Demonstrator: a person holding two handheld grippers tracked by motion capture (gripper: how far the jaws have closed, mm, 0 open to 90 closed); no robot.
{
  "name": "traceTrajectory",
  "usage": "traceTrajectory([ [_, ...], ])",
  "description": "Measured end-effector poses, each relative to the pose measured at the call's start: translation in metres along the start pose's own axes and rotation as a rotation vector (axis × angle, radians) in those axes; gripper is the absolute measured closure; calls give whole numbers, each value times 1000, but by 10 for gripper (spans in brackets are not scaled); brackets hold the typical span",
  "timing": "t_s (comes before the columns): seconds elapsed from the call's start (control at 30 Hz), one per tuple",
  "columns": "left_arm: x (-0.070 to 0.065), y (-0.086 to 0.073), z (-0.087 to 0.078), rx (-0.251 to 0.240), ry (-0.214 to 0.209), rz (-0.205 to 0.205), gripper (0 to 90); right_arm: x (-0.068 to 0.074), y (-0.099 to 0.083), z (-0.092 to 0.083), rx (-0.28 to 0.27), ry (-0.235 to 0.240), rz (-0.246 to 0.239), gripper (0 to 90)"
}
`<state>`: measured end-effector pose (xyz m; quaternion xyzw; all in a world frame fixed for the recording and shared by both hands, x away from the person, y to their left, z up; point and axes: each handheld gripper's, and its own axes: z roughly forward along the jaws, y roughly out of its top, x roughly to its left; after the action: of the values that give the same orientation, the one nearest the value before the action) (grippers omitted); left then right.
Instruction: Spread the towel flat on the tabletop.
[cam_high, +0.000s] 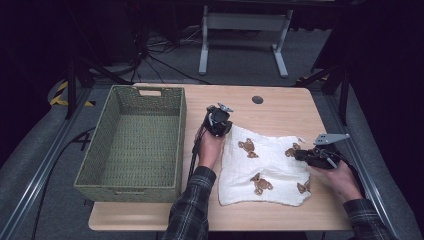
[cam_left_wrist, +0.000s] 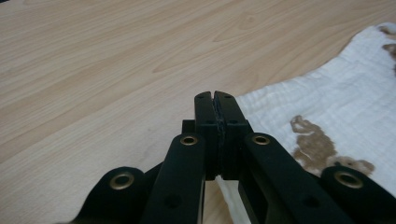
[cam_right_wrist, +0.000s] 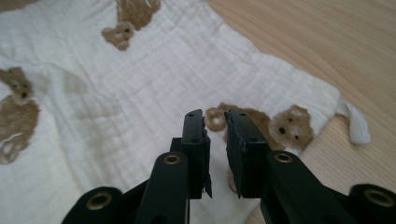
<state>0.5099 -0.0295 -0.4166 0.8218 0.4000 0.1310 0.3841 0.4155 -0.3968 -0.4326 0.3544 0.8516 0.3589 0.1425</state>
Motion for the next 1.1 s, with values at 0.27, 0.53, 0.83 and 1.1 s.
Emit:
traceTrajectory([
  [0.27, 2, -3, 10, 10, 10, -20, 893, -26, 7, 26, 48, -54, 44, 895],
  [0.53, 10, -3, 12, -3, 34, -46, 893, -37, 17, 41, 50, -109, 46, 897],
  [0.83, 19, -9, 11, 26, 31, -68, 837, -40, 25, 45, 26, -104, 44, 874],
  [1.1, 20, -15, 4, 25, 14, -67, 658, -36, 31, 37, -14, -56, 30, 774],
])
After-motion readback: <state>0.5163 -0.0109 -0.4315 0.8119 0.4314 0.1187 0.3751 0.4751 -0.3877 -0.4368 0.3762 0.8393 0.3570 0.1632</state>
